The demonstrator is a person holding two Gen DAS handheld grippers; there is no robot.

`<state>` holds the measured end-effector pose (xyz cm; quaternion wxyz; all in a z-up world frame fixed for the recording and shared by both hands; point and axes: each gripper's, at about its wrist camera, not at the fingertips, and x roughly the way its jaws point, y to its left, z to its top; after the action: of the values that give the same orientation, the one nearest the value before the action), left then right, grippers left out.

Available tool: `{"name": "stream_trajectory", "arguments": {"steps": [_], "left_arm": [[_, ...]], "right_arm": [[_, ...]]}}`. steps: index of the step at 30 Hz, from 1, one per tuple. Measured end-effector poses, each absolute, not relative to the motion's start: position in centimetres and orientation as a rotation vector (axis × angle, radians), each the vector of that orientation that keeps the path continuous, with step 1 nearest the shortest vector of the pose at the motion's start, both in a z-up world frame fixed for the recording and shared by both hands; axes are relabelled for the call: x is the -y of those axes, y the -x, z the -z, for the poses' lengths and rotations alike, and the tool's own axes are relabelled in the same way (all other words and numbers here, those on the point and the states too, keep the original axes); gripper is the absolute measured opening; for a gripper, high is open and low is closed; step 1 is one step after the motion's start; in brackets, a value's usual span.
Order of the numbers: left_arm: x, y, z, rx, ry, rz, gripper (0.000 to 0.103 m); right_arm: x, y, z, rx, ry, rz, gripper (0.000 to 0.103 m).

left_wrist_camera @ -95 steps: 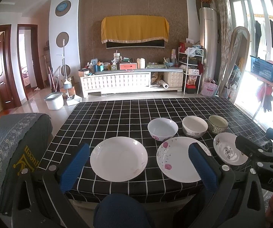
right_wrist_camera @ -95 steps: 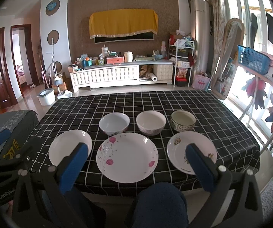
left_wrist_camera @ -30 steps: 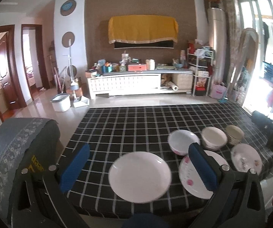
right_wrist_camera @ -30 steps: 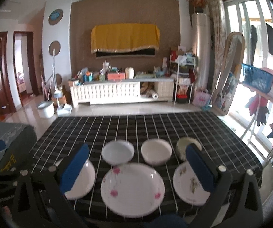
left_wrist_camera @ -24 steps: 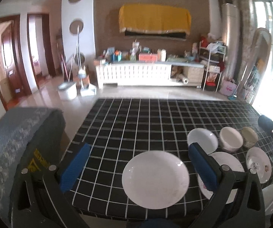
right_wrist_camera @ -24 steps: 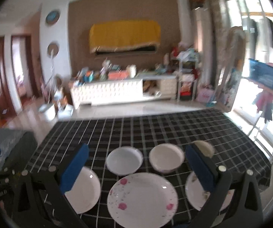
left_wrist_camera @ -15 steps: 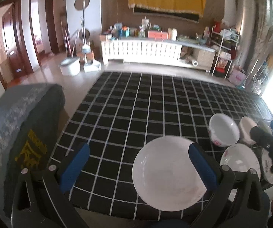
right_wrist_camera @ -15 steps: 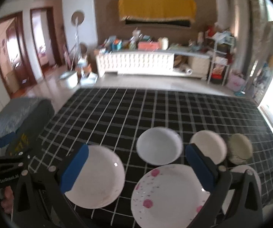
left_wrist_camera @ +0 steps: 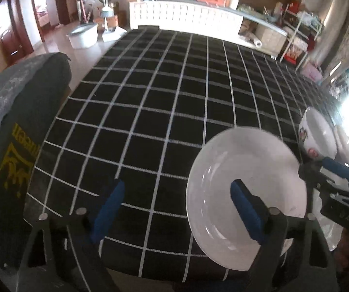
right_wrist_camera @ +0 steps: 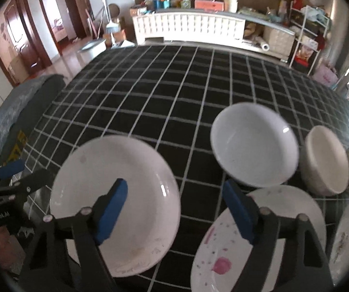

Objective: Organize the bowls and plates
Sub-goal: 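Move both tools down toward the rim of the pink-flowered plate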

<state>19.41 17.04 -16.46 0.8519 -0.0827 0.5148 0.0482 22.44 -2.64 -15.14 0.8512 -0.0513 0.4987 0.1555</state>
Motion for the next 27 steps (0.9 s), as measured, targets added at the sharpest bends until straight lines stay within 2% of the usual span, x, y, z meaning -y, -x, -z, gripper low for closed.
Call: {"name": "stream_trajectory", "arguments": {"steps": [3,5,7,8,10,12,14,19,27], "left_arm": [[-17.2,-19.4,17.6,-1.116,0.180,-0.087,0.072],[-17.5,-19.7,18.4,-1.145,0.210,-0.083,0.068],[-17.7,-19.7,19.0,-1.171,0.224,-0.086,0.058],[-17.9,-19.7,19.2,-1.182,0.228,-0.093,0.056],[-18.1,-19.8,19.4,-1.196,0.240,-0.095,0.043],[-18.1,-19.9,19.7,-1.207,0.247,-0.085,0.036],[-17.7,-20.1,19.7,-1.206,0.232,-0.075,0.032],[-16.5,-20.6,19.6,-1.203,0.211,-0.047,0.011],[-15.8,-20.4,19.1,-1.204,0.193,-0.047,0.010]], "right_arm": [[2.8,-22.6,15.9,-1.079,0.113,-0.321,0.075],[2.6,-22.8,16.4,-1.088,0.116,-0.326,0.069],[2.4,-22.8,17.0,-1.107,0.125,-0.331,0.056],[2.5,-22.9,17.2,-1.114,0.123,-0.330,0.054],[2.7,-23.2,17.7,-1.128,0.115,-0.328,0.045],[2.8,-23.3,18.1,-1.143,0.105,-0.334,0.039],[2.9,-23.3,18.4,-1.160,0.094,-0.342,0.036],[2.9,-23.1,18.6,-1.176,0.075,-0.362,0.029],[3.5,-22.7,18.2,-1.185,0.035,-0.354,0.026]]}}
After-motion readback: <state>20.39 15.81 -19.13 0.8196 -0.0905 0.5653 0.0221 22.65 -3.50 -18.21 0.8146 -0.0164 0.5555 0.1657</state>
